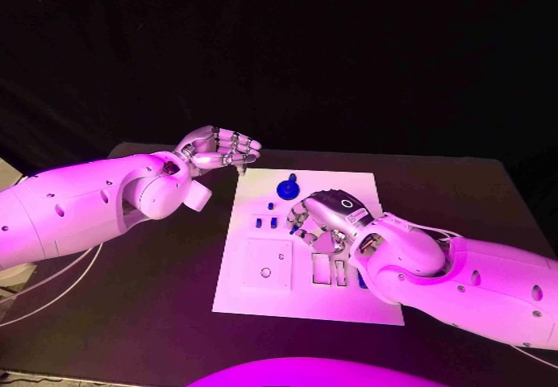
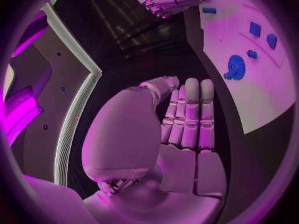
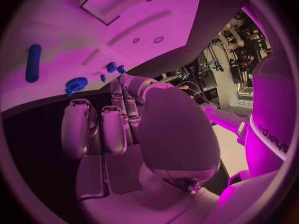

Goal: Assemble the parts on the task board

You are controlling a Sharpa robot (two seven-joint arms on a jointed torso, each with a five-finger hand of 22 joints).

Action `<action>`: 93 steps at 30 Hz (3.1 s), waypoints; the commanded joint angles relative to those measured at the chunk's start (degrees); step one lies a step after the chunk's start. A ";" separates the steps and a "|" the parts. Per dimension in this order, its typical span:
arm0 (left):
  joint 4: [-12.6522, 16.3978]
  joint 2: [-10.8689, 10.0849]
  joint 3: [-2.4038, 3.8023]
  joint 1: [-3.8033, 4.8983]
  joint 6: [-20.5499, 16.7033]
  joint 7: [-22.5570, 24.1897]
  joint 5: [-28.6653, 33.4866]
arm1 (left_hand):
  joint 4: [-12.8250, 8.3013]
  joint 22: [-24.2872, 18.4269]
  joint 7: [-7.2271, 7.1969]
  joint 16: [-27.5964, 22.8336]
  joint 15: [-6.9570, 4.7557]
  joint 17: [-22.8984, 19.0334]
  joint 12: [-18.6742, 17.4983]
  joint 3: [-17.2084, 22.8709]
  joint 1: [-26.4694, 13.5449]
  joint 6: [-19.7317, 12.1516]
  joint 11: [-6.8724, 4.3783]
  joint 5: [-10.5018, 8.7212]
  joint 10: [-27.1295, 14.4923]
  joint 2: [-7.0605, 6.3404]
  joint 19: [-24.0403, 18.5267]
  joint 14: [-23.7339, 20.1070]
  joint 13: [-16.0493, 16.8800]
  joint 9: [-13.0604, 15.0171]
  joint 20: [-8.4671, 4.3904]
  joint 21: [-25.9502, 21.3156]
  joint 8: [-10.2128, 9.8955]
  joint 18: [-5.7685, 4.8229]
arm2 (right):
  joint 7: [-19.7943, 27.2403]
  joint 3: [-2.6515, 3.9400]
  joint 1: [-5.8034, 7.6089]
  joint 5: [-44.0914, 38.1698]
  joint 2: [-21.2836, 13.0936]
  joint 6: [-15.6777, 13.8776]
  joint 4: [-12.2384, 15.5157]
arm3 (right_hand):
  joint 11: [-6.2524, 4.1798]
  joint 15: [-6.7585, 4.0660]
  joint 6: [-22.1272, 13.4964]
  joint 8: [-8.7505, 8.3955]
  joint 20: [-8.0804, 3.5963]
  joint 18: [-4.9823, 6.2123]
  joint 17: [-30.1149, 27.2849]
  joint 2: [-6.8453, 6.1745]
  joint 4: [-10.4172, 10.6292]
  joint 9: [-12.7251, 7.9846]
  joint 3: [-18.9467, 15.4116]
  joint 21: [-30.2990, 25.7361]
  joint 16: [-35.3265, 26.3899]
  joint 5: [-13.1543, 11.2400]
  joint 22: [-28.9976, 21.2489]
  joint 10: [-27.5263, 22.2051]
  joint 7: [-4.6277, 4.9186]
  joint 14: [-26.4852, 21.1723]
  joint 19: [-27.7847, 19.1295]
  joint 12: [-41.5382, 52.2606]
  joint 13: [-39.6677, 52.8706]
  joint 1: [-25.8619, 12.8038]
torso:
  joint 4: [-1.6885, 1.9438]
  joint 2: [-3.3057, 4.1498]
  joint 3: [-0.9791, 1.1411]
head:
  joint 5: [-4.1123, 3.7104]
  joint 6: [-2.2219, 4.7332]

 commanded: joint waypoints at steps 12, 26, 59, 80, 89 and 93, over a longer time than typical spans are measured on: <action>0.37 0.48 0.04 0.04 1.09 0.17 1.76 | -0.13 0.08 0.02 -0.39 0.43 -0.01 0.06 -0.08 -0.50 -0.37 0.16 0.16 -0.30 0.31 -0.59 -0.02 -0.11 -0.07 0.10 0.27 -0.34 0.75 | 0.08 -0.42 -2.07 -2.58 2.84 2.77 -1.83 | -2.18 -0.37 0.26 0.15 -0.04 -0.47 -0.12 0.23 -0.50 0.09 0.15 -0.45 -0.35 0.37 6.80 2.69 0.11 2.31 0.56 -0.33 -0.10 -0.63 | -0.12 0.04 0.08 | 1.97 -1.12; 0.41 0.52 0.04 0.04 1.25 0.02 1.78 | -0.13 0.08 0.02 -0.39 0.43 -0.01 0.06 -0.08 -0.50 -0.37 0.16 0.16 -0.30 0.31 -0.59 -0.02 -0.11 -0.07 0.10 0.27 -0.34 0.75 | -0.74 -0.68 -2.74 -3.33 3.79 4.82 -2.83 | -2.15 -0.36 0.24 0.11 -0.05 -0.46 -0.14 0.25 -0.55 0.11 0.20 -0.51 -0.34 0.35 6.78 2.70 0.14 2.31 0.54 -0.41 -0.13 -0.74 | -0.17 0.10 0.10 | 2.12 -1.71; 0.37 0.21 0.04 0.05 1.87 -0.65 1.78 | -0.17 0.05 0.06 -0.45 0.49 0.04 0.11 -0.13 -0.67 -0.39 0.20 0.18 -0.43 0.44 -0.70 -0.08 -0.20 -0.10 0.20 0.17 -0.32 0.78 | -2.50 -0.85 -3.62 -6.94 4.94 7.98 -3.32 | -2.13 -0.34 0.24 0.04 -0.05 -0.43 -0.28 0.27 -0.70 0.17 0.29 -0.70 -0.39 0.30 6.72 2.75 0.17 2.28 0.47 -0.57 -0.19 -0.98 | -0.15 0.05 0.11 | 2.07 -2.55; 0.36 0.13 0.04 0.06 2.25 -1.04 1.78 | -0.19 0.04 0.06 -0.49 0.51 0.06 0.16 -0.14 -0.73 -0.34 0.20 0.18 -0.45 0.53 -0.75 -0.12 -0.23 -0.11 0.24 0.13 -0.28 0.79 | -1.43 -1.37 -3.64 -7.30 5.78 7.68 -4.00 | -0.49 1.04 -4.20 -3.99 1.06 0.55 -0.99 -3.04 -0.26 -0.75 -2.10 -6.39 -0.36 1.34 4.36 -3.36 0.99 1.96 -1.48 -2.12 -1.75 -6.32 | -0.16 -0.02 0.06 | 1.96 -2.40; 0.29 0.11 0.03 0.06 2.74 -1.40 1.78 | -0.21 0.03 0.06 -0.51 0.51 0.07 0.19 -0.14 -0.74 -0.32 0.20 0.17 -0.44 0.56 -0.78 -0.15 -0.24 -0.11 0.25 0.11 -0.26 0.80 | -1.75 -1.39 -3.63 -7.36 4.52 3.58 -3.04 | 0.84 2.16 -6.16 -6.37 2.11 1.67 -5.44 -3.41 -1.03 -1.38 -4.45 -13.14 -2.53 1.51 1.44 -10.86 1.24 0.23 -3.85 -1.47 -1.84 -5.60 | -0.11 0.01 0.12 | 1.93 -2.14; 0.22 0.08 0.03 0.06 2.94 -1.53 1.78 | -0.21 0.03 0.06 -0.51 0.51 0.07 0.19 -0.14 -0.74 -0.32 0.20 0.17 -0.44 0.56 -0.78 -0.15 -0.24 -0.11 0.25 0.11 -0.26 0.80 | -1.87 -1.32 -3.44 -7.28 2.91 2.05 -1.28 | 0.96 2.27 -6.33 -6.68 2.22 1.75 -5.88 -3.40 -1.09 -1.46 -5.24 -13.67 -2.71 1.62 1.21 -11.72 1.15 0.08 -3.98 -1.22 -1.80 -5.40 | -0.16 -0.01 0.12 | 1.83 -1.93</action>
